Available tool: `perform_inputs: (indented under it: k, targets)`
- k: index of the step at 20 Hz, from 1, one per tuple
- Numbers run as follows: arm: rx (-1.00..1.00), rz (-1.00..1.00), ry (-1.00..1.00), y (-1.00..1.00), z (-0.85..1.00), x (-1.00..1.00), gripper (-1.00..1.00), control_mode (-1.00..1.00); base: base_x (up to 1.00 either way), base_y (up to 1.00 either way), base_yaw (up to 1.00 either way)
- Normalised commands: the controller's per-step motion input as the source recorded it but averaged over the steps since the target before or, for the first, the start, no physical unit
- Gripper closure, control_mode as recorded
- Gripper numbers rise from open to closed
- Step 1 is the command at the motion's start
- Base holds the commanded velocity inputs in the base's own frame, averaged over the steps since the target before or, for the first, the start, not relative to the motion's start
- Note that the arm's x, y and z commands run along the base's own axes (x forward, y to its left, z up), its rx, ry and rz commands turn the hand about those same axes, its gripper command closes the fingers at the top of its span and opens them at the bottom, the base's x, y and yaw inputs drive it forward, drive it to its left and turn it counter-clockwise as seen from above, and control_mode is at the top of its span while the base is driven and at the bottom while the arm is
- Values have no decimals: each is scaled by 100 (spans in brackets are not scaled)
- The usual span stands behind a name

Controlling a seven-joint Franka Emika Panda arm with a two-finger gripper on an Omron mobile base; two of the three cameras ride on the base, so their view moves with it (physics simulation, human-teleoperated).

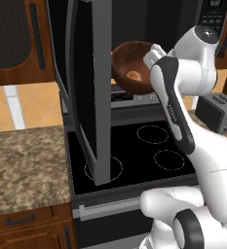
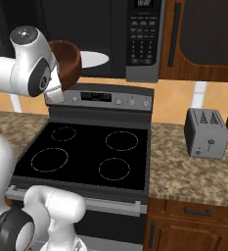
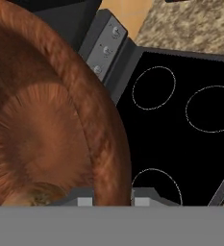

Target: Pick the onion from the sink and place it in the bowl. Then pick the bowl and place it in the microwave. Then close the microwave door and press the start button.

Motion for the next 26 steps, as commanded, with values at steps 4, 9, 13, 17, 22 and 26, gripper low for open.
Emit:
perform_inputs:
  k: [4,9,13,17,22,26]
  targets:
    - [0,0,0,0,7,72,100,-100,0,0,0]
    - [0,0,0,0,11,63,100,-100,0,0,0]
    - [0,0,0,0,16,67,100,-100,0,0,0]
    - [0,0,0,0,5,76,100,-100,0,0,0]
    - [0,0,0,0,2,80,100,-100,0,0,0]
    - [0,0,0,1,13,47,100,-100,0,0,0]
